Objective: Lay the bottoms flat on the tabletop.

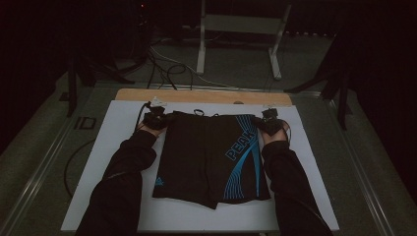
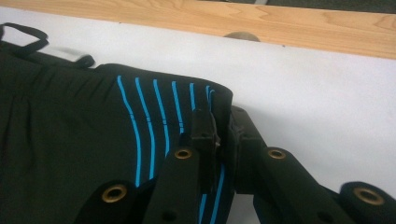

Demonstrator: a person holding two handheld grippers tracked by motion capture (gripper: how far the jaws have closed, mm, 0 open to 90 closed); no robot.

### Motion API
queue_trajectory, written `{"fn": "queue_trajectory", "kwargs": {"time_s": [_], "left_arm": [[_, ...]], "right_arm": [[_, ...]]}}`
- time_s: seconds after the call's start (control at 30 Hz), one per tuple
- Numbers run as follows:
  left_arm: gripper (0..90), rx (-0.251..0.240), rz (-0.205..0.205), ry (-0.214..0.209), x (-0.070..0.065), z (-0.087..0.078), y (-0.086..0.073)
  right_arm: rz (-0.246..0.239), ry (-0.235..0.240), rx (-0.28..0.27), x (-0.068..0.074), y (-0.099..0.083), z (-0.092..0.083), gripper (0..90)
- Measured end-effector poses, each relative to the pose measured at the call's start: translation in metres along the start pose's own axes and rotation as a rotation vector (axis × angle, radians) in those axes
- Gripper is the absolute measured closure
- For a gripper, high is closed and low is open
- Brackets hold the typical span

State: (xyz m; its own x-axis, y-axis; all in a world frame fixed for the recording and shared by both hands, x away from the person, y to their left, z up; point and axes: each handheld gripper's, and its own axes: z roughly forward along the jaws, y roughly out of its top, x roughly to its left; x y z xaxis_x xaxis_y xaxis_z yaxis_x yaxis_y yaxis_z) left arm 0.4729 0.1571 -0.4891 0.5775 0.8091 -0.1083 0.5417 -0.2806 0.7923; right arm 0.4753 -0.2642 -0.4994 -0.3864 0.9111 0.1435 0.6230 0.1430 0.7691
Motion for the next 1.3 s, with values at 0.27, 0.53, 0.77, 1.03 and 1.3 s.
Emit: {"fn": "queue_trajectory", "kwargs": {"time_s": [0.27,0.53,0.77,1.03,1.3], "left_arm": [[81.6,0.003,-0.007,0.044,0.004,0.006,0.000],[81.4,0.024,-0.030,0.039,0.003,0.012,-0.005],[58.2,0.005,-0.041,0.071,0.002,0.011,-0.006],[15.5,0.009,-0.066,-0.050,-0.002,0.008,-0.006],[2.5,0.010,-0.029,-0.119,-0.011,0.002,-0.004]], "right_arm": [[-0.004,-0.029,0.010,0.004,0.010,0.013,82.6],[0.019,-0.032,0.032,0.002,0.005,0.020,82.5],[0.030,-0.022,0.019,0.003,0.005,0.021,64.7],[0.003,0.051,0.015,0.012,0.006,0.021,27.4],[-0.026,0.105,0.014,0.021,0.003,0.017,13.4]]}}
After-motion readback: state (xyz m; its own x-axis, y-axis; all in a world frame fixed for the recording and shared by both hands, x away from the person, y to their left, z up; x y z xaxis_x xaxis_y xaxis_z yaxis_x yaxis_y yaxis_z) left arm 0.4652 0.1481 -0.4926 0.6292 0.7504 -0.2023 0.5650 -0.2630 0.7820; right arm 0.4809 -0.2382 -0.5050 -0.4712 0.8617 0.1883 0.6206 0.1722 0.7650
